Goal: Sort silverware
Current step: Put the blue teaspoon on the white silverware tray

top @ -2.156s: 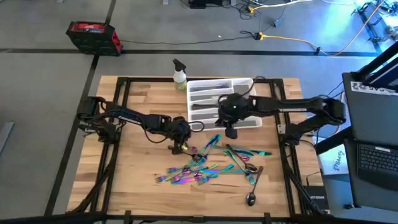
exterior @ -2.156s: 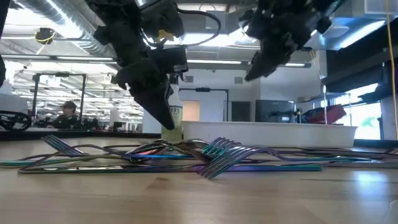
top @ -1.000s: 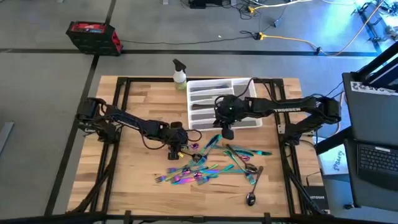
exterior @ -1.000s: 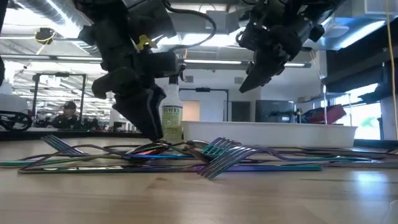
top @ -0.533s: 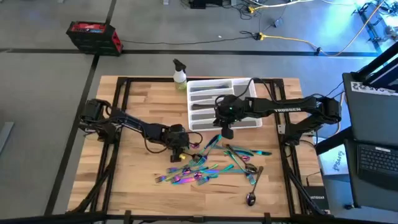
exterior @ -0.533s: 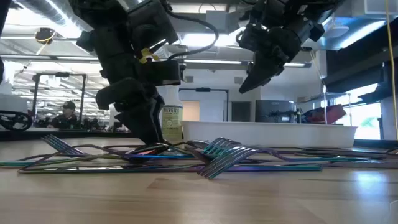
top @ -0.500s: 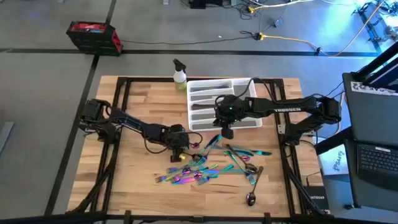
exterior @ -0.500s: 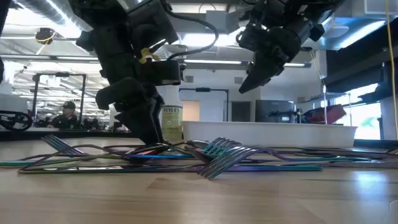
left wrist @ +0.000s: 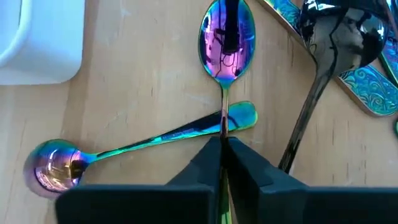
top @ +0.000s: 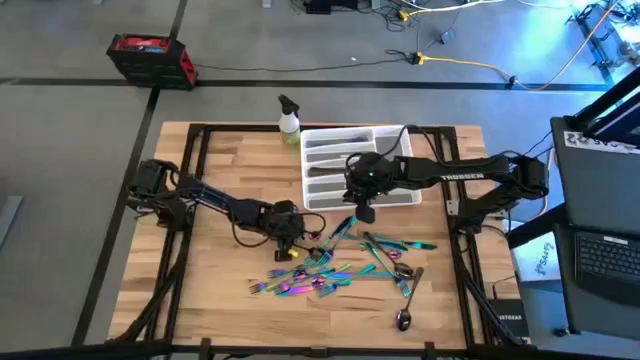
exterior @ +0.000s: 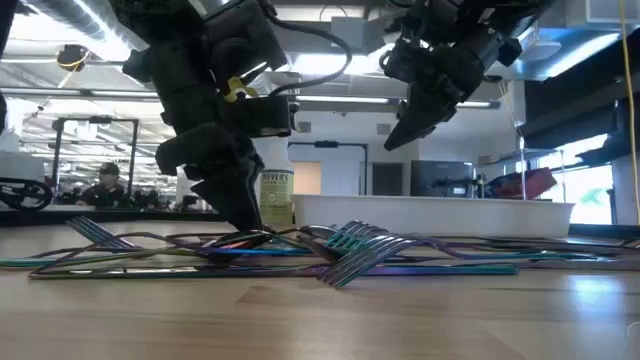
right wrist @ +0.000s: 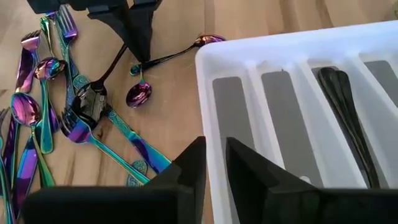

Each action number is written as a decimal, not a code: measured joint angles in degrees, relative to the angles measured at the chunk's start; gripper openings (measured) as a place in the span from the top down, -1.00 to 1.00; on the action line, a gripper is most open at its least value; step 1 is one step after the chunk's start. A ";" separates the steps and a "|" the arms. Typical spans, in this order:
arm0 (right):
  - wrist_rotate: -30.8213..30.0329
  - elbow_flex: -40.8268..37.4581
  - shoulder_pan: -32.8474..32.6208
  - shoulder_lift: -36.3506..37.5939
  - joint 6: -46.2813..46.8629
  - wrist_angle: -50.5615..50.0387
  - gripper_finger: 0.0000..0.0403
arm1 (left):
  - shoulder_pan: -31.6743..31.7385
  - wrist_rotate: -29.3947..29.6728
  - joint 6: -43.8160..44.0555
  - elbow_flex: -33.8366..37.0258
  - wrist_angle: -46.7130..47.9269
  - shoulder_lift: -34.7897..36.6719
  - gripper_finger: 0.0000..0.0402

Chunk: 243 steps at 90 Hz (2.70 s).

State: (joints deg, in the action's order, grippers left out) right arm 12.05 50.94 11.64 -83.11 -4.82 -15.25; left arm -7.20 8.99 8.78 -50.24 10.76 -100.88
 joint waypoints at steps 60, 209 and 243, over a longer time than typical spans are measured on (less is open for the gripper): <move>-5.23 0.04 0.06 6.88 -0.96 -3.99 0.77 | -0.59 0.39 1.22 -6.51 7.51 2.99 1.00; -12.60 0.09 11.28 25.40 1.49 -18.93 0.77 | 21.95 -9.17 -18.89 -30.64 4.10 -17.11 0.78; -12.61 0.09 11.26 25.38 0.39 -18.20 0.77 | 18.45 1.77 -8.97 -30.82 5.98 -11.98 0.23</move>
State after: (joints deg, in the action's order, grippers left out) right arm -0.56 51.03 22.90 -57.74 -4.43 -33.46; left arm 11.25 10.77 -0.19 -81.06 16.74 -112.86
